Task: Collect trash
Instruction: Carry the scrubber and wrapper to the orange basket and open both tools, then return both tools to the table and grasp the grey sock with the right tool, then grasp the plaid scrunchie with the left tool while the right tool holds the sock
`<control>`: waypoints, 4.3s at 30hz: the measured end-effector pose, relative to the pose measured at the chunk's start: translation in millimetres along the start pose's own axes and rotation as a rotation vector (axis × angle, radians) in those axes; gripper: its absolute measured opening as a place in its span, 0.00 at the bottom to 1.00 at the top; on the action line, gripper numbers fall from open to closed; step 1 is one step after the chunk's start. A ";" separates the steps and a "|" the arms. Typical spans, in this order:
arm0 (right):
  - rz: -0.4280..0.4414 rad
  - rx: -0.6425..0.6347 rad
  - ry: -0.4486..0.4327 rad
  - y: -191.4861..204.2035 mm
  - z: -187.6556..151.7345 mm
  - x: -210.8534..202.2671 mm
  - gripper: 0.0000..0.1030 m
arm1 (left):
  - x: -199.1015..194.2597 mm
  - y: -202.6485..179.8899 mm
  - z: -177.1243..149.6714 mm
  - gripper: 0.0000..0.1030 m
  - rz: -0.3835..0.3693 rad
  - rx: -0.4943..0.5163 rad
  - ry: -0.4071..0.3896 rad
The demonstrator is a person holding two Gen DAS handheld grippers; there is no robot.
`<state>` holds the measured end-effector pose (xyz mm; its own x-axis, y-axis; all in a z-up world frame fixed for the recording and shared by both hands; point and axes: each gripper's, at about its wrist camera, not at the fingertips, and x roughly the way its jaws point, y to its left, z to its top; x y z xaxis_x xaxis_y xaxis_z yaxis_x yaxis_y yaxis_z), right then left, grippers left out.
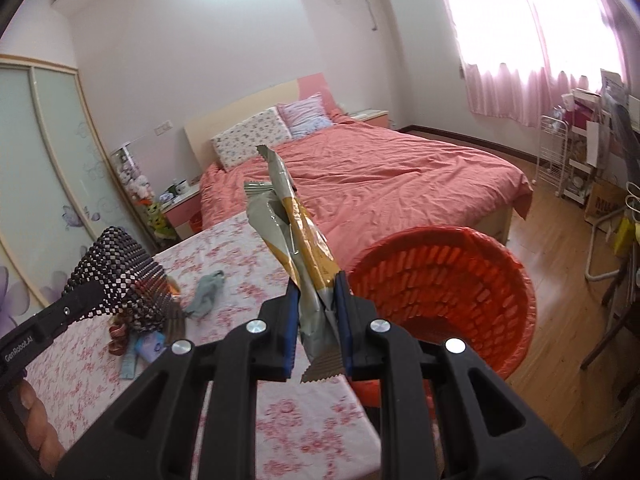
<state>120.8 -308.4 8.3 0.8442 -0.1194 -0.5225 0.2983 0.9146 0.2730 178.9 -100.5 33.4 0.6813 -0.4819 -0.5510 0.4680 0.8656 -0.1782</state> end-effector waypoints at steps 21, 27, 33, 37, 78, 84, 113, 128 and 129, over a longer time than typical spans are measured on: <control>-0.089 0.188 0.087 -112.7 -0.1 65.3 0.33 | 126.4 -97.4 -10.9 0.46 -0.139 0.095 0.224; -0.124 0.180 0.083 -111.1 -2.6 66.8 0.51 | 124.3 -89.1 -15.2 0.56 -0.098 0.089 0.239; -0.164 0.104 0.049 -92.8 -0.3 55.4 0.62 | 104.2 -60.7 -22.8 0.73 0.051 0.100 0.206; -0.147 0.053 0.053 -72.0 -2.3 51.8 0.62 | 86.4 -28.1 -30.5 0.73 0.140 0.067 0.204; 0.054 -0.220 0.370 188.4 -54.4 240.3 0.15 | 30.4 196.4 -57.9 0.56 0.446 -0.236 0.173; 0.057 -0.227 0.361 181.6 -57.2 232.8 0.14 | 36.0 199.8 -57.6 0.35 0.443 -0.259 0.191; 0.086 -0.228 0.312 163.3 -52.2 175.8 0.11 | -8.4 193.6 -50.8 0.20 0.389 -0.284 0.099; 0.122 -0.224 0.208 149.7 -26.1 105.4 0.11 | -34.2 159.5 -31.3 0.20 0.368 -0.235 0.039; 0.124 -0.222 0.199 147.7 -24.2 99.9 0.11 | -35.7 155.9 -29.6 0.20 0.363 -0.229 0.035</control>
<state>238.5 -176.0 -23.1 0.7579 0.0565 -0.6499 0.0752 0.9820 0.1731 210.9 55.8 1.2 0.7576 -0.1389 -0.6378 0.0616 0.9880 -0.1420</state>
